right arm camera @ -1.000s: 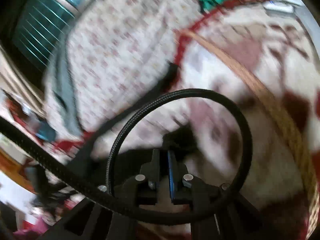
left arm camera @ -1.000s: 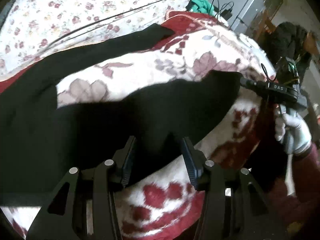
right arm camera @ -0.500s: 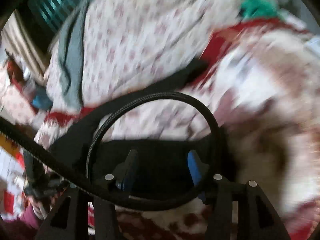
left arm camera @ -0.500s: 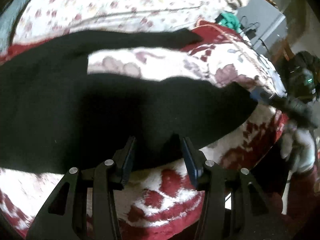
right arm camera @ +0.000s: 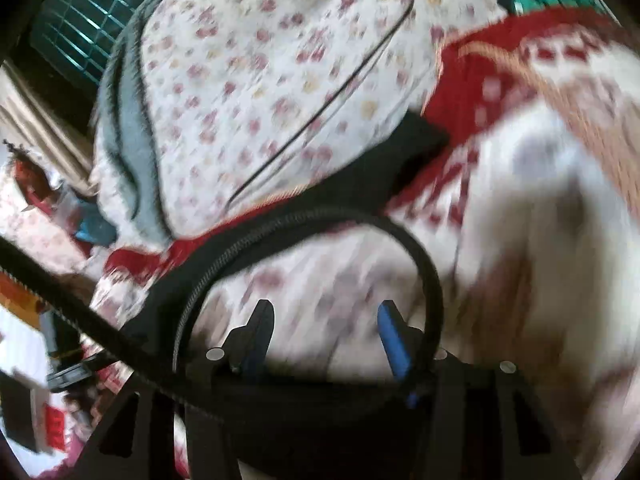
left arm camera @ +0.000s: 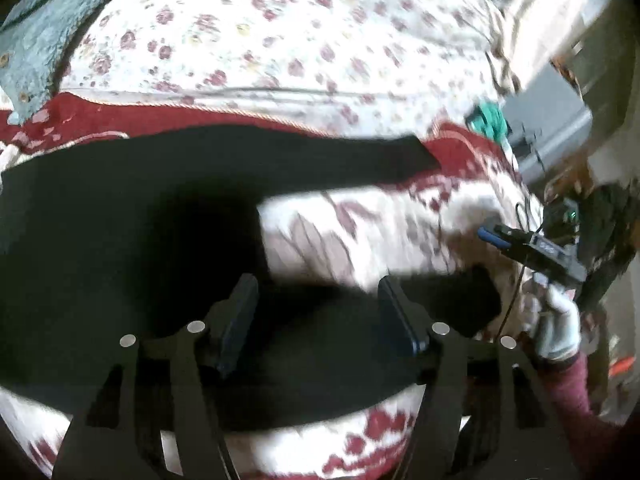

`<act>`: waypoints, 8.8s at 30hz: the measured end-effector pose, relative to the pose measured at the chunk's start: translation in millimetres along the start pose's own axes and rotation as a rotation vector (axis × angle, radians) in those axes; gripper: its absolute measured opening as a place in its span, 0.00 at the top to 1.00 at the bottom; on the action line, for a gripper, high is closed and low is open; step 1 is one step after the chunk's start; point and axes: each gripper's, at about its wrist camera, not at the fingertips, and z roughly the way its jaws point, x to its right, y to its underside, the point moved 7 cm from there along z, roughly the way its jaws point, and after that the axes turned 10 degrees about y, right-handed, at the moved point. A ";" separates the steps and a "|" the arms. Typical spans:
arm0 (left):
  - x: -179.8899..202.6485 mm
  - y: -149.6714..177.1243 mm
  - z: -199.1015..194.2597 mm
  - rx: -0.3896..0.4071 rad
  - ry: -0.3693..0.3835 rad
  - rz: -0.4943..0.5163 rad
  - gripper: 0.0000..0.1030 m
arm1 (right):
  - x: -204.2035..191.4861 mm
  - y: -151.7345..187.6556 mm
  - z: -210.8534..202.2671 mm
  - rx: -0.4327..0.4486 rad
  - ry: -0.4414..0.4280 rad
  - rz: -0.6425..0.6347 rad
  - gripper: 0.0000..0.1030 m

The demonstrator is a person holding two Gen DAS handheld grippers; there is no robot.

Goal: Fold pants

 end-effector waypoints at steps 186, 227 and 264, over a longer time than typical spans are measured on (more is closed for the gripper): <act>-212.1 10.6 -126.0 0.460 -0.238 -0.680 0.41 | -235.2 181.1 81.8 -0.071 -0.167 -0.722 0.51; -155.9 87.6 -181.1 0.513 -0.402 -0.462 0.61 | -217.0 197.9 56.3 0.068 -0.023 -0.875 0.53; 2.5 124.4 -2.3 0.115 0.030 -0.352 0.46 | -197.1 205.8 58.0 0.255 0.156 -1.042 0.58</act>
